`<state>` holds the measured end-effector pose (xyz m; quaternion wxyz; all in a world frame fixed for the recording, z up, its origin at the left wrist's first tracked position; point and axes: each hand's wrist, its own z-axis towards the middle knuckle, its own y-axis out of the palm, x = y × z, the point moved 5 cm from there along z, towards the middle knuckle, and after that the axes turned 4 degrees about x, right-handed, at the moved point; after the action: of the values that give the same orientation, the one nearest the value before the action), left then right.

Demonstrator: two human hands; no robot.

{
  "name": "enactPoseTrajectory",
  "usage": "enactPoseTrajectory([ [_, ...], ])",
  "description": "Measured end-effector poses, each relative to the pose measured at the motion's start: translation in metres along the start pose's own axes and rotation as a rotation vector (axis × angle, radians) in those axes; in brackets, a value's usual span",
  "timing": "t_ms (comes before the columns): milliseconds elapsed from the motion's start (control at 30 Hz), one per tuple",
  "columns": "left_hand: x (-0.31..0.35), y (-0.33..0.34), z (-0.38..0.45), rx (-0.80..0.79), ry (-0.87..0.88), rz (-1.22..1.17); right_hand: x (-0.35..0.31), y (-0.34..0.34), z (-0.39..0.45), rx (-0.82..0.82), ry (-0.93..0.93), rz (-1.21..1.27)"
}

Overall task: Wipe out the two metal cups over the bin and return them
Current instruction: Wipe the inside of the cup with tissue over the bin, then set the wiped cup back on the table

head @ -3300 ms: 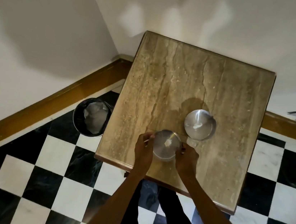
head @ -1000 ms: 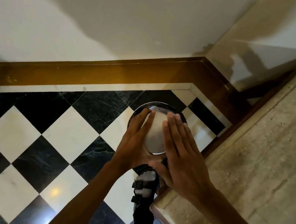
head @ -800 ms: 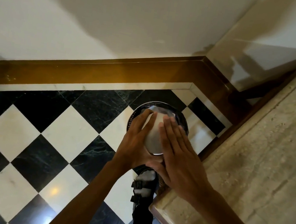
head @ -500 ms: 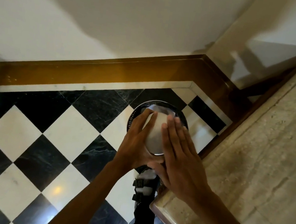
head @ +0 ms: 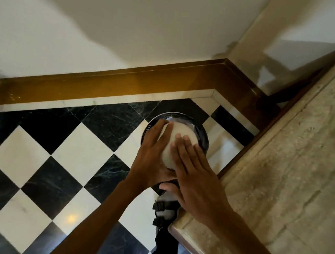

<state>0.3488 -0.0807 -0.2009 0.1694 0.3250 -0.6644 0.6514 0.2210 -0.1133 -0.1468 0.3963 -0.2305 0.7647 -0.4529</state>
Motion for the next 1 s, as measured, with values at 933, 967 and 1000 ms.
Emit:
enactPoseTrajectory([
  [933, 0.243, 0.043, -0.012, -0.305, -0.694, -0.736, 0.157, -0.059, -0.220, 0.379, 1.061, 1.213],
  [967, 0.257, 0.052, -0.005, -0.306, -0.657, -0.711, 0.170, -0.063, -0.229, 0.396, 1.062, 1.140],
  [1000, 0.266, 0.060, 0.002, -0.296, -0.635, -0.677, 0.180, -0.068, -0.233, 0.416, 1.058, 1.078],
])
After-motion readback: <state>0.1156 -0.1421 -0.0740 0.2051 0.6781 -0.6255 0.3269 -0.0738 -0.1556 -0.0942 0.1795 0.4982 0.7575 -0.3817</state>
